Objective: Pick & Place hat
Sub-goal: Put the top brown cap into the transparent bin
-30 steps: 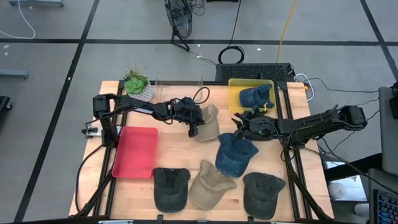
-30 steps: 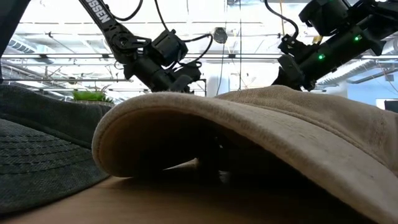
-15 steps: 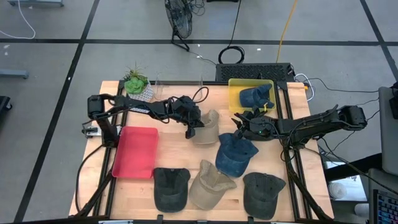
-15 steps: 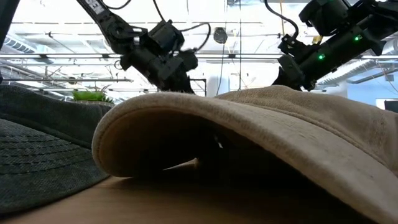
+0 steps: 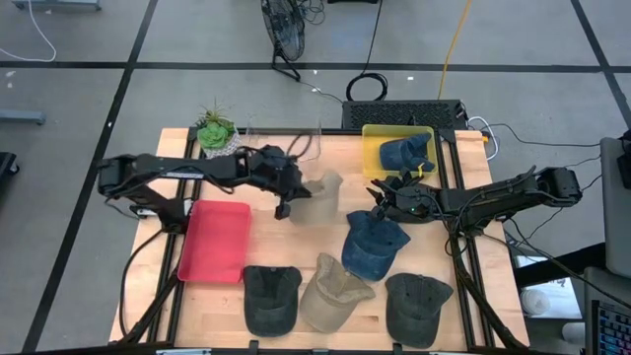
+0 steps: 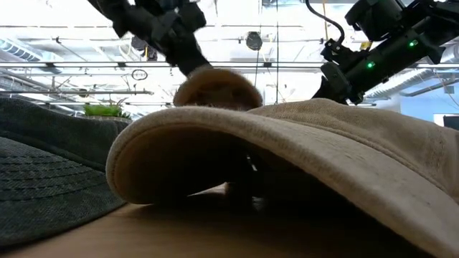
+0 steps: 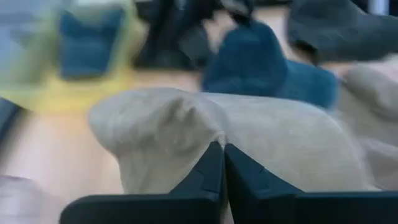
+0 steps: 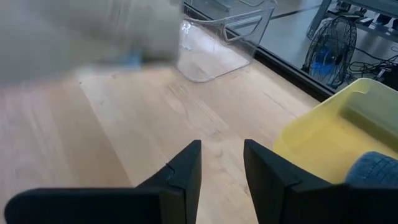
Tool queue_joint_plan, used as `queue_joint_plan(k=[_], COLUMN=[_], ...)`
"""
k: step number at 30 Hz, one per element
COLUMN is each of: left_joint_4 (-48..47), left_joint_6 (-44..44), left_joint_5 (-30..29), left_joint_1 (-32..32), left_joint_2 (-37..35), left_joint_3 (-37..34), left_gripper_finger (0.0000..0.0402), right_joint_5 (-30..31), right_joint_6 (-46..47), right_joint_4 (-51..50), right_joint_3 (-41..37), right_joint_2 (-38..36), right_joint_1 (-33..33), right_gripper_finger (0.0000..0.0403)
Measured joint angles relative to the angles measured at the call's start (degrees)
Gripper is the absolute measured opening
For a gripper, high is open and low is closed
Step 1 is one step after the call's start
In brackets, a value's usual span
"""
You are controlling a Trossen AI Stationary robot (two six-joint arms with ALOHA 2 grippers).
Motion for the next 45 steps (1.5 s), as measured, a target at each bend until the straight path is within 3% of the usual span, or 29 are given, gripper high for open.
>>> queue_joint_plan(k=[9,12,15,21,32,39,45], left_joint_4=[-9.1,-11.9,-12.4,-13.3,-12.8,-12.4,-5.5], left_joint_6=[10.8,16.0,20.8,24.2,32.5,37.6,40.0], left_joint_5=[-9.3,-13.7,-14.3,-14.2,-4.1,-2.4,-2.3], left_joint_1=[1.8,2.5,3.4,7.8,20.1,26.8,29.4], left_joint_2=[-9.4,-10.5,-10.6,-10.4,-9.6,-6.8,-2.7], left_joint_3=[0.0,0.0,0.0,0.0,0.0,0.0,0.0], left_gripper_finger=[0.0008,0.0016,0.0009,0.001,0.0005,0.0011,0.0008], right_joint_5=[-0.3,-3.2,-5.7,-6.1,-6.1,-6.1,-6.0], right_joint_6=[0.0,0.0,0.0,-0.1,-1.5,-1.9,-1.6], right_joint_4=[0.2,0.3,0.5,0.5,2.2,3.8,4.3], right_joint_3=[0.0,0.0,0.0,0.0,0.0,0.0,0.0], right_joint_2=[0.0,0.0,0.0,0.0,0.0,0.0,0.0], right_joint_1=[0.3,0.4,0.4,0.4,0.4,0.4,0.4], right_gripper_finger=[0.01,0.01,0.01,0.01,0.01,0.01,0.01])
